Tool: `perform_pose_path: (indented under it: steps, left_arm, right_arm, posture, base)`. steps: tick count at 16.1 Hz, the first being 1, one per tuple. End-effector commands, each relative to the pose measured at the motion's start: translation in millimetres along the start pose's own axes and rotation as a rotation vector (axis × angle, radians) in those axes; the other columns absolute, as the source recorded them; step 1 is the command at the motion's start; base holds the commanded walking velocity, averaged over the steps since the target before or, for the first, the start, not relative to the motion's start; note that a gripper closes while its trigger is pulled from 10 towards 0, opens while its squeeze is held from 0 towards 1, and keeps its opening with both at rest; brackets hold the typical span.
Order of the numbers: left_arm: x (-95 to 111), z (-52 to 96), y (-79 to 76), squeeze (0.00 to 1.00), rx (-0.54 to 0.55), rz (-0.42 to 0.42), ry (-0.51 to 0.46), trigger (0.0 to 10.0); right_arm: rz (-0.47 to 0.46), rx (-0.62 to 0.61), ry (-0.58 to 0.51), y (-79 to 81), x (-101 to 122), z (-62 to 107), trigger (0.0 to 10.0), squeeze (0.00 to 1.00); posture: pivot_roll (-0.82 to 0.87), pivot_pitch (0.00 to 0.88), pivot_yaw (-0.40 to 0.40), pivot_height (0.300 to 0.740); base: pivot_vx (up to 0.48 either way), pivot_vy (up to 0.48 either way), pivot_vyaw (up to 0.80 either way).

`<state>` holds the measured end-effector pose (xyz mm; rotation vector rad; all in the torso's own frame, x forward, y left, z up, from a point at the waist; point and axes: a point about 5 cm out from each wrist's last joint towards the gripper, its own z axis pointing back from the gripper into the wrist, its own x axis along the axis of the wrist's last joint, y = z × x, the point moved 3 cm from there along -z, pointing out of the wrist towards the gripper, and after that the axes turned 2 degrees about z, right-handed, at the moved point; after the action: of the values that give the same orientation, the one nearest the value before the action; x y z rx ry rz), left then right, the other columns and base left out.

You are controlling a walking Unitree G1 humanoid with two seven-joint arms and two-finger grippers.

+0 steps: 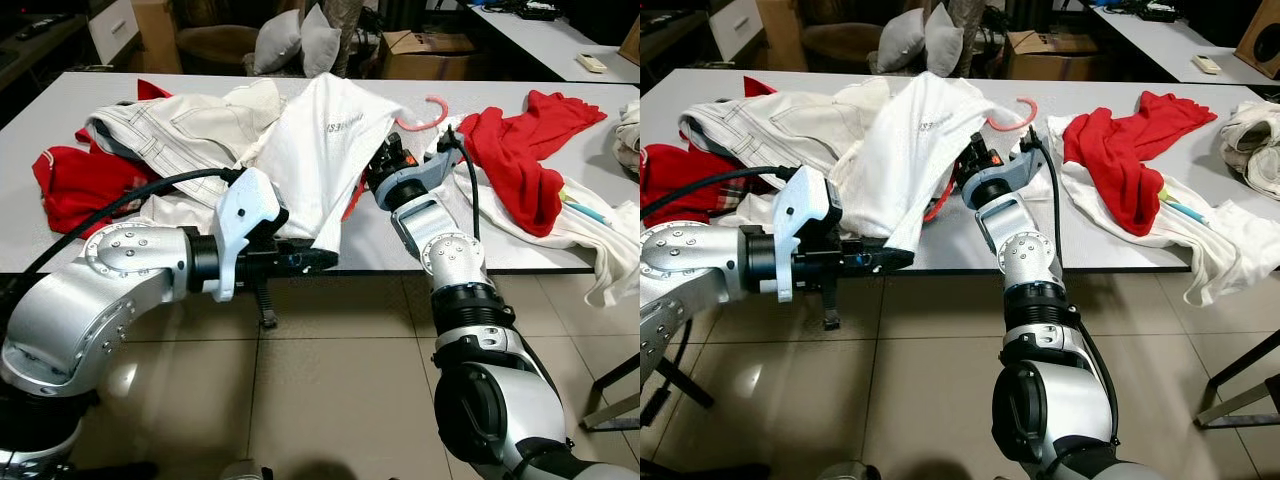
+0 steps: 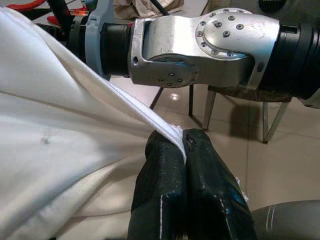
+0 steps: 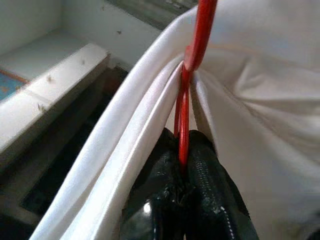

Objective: Hang hanger

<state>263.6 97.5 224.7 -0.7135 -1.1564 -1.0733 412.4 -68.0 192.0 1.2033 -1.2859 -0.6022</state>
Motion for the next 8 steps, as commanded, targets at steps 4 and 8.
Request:
perform_pose_path:
  steps: [4, 8]
  left_arm:
    - [19.9, 13.7, 66.0, 0.0, 0.495, -0.109, -0.069, 0.0]
    - [36.7, 35.6, 96.2, 0.0, 0.75, -0.273, -0.073, 0.0]
  right_arm:
    - [0.307, 0.162, 0.082, 42.1, -28.9, -7.3, 10.0, 0.0]
    - [0.653, 0.361, 0.036, 61.6, -28.8, 13.2, 10.0, 0.0]
  posture:
    - [0.05, 0.0, -0.039, 0.74]
    - [0.04, 0.0, -0.03, 0.74]
  base:
    - [0.0, 0.0, 0.0]
    - [0.0, 0.0, 0.0]
